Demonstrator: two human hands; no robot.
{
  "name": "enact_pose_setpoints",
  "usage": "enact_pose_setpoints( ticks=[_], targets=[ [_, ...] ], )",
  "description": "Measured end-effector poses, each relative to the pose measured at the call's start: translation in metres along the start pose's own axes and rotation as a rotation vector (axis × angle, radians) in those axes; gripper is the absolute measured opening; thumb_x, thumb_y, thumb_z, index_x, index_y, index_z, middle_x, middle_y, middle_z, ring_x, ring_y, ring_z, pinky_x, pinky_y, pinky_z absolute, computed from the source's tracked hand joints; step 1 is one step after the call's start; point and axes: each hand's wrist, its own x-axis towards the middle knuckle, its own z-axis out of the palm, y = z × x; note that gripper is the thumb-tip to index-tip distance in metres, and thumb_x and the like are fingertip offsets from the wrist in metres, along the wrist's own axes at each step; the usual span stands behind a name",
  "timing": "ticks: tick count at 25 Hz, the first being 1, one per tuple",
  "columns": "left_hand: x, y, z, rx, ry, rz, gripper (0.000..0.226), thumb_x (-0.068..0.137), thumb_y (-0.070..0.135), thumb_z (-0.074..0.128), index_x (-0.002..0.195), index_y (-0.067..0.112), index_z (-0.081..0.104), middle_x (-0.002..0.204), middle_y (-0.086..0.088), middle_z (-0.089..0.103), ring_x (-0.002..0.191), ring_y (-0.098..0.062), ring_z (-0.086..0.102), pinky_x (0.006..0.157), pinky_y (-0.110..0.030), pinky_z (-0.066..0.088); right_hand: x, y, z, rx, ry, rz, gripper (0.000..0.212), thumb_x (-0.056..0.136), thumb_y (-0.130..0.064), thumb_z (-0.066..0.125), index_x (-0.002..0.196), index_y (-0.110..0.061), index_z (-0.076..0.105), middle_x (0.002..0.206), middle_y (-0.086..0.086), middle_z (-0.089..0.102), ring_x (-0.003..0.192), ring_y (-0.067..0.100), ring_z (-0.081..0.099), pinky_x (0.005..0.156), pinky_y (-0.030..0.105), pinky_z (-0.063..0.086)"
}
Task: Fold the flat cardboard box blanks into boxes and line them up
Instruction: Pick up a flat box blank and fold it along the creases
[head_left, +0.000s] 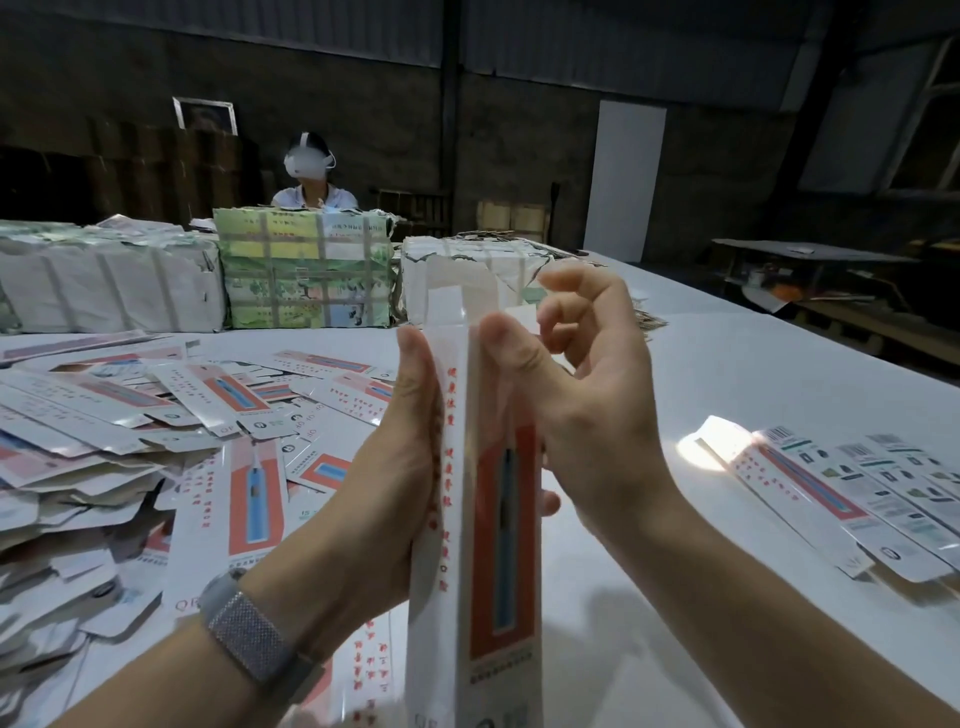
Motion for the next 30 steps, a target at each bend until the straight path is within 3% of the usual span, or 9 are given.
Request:
enact_pose_setpoints(
  ticks=[4,6,9,13,16,18,23,27,30],
  targets=[
    [0.0,0.004,0.001,0.039,0.101,0.028,0.079,0.052,0.086,0.044,0.097,0.031,0.08,0.098,-0.016,0.077,0.087,-0.035,0.076,0.068,-0.04,0.064,-0.009,0.007,0.007,0.105,-0.02,0.084,0.036,0.078,-0.045,0.07,0.107,-0.035,0.05,0.104,0.008,0.06,0.095,0.026,0.065,0.079,0.051,0.058],
    [-0.001,0.006,0.003,0.108,0.168,0.101,0.08,0.058,0.084,0.042,0.106,0.029,0.074,0.09,-0.01,0.078,0.08,-0.031,0.077,0.059,-0.036,0.063,-0.012,0.009,0.01,0.196,-0.018,0.116,0.035,0.08,-0.043,0.069,0.108,-0.037,0.049,0.105,0.006,0.062,0.095,0.028,0.068,0.079,0.048,0.06],
    [0.003,0.002,0.006,0.182,0.271,0.401,0.049,0.081,0.063,0.048,0.116,0.03,0.043,0.084,-0.006,0.076,0.072,-0.027,0.076,0.056,-0.033,0.06,-0.014,0.009,0.012,0.307,-0.003,0.146,0.03,0.082,-0.035,0.067,0.105,-0.039,0.05,0.102,0.0,0.064,0.093,0.028,0.069,0.076,0.037,0.061],
    [0.004,-0.003,0.005,0.416,0.349,0.635,0.025,0.098,0.046,0.055,0.119,0.037,0.046,0.098,0.001,0.07,0.081,-0.019,0.074,0.063,-0.031,0.06,-0.016,0.008,0.015,0.377,-0.001,0.159,0.023,0.085,-0.031,0.062,0.104,-0.035,0.049,0.103,0.007,0.062,0.085,0.022,0.068,0.073,0.032,0.059],
    [0.004,-0.007,0.007,0.546,0.249,0.637,0.035,0.094,0.037,0.053,0.127,0.038,0.041,0.103,0.01,0.066,0.09,-0.014,0.072,0.069,-0.03,0.061,-0.014,0.008,0.013,0.417,0.024,0.166,0.022,0.089,-0.028,0.061,0.106,-0.03,0.047,0.106,0.013,0.054,0.082,0.015,0.066,0.069,0.029,0.058],
    [0.004,-0.01,0.01,0.502,0.16,0.595,0.04,0.094,0.033,0.051,0.129,0.043,0.035,0.106,0.01,0.066,0.095,-0.015,0.072,0.072,-0.029,0.06,-0.014,0.008,0.012,0.442,0.036,0.167,0.022,0.092,-0.022,0.061,0.107,-0.026,0.046,0.106,0.013,0.052,0.08,0.012,0.066,0.068,0.025,0.057],
    [0.005,-0.016,0.008,0.262,0.151,0.54,0.035,0.096,0.03,0.043,0.122,0.054,0.043,0.108,-0.001,0.069,0.093,-0.017,0.074,0.068,-0.021,0.058,-0.015,0.01,0.013,0.436,0.021,0.223,0.017,0.094,-0.025,0.059,0.108,-0.026,0.05,0.114,0.02,0.054,0.105,0.037,0.062,0.084,0.041,0.058],
    [0.008,-0.018,0.01,0.162,0.209,0.523,0.036,0.089,0.025,0.045,0.102,0.056,0.058,0.091,0.008,0.073,0.078,-0.011,0.073,0.061,-0.017,0.054,-0.017,0.01,0.014,0.42,-0.012,0.271,0.013,0.1,-0.02,0.05,0.113,-0.017,0.048,0.118,0.029,0.05,0.092,0.032,0.06,0.082,0.043,0.056],
    [0.006,-0.019,0.009,0.262,0.188,0.535,0.025,0.095,0.031,0.042,0.104,0.052,0.052,0.087,0.01,0.07,0.075,-0.008,0.071,0.06,-0.018,0.054,-0.018,0.01,0.015,0.408,0.006,0.276,0.008,0.1,-0.023,0.051,0.103,-0.015,0.051,0.103,0.03,0.051,0.082,0.024,0.057,0.071,0.037,0.051]
  ],
)
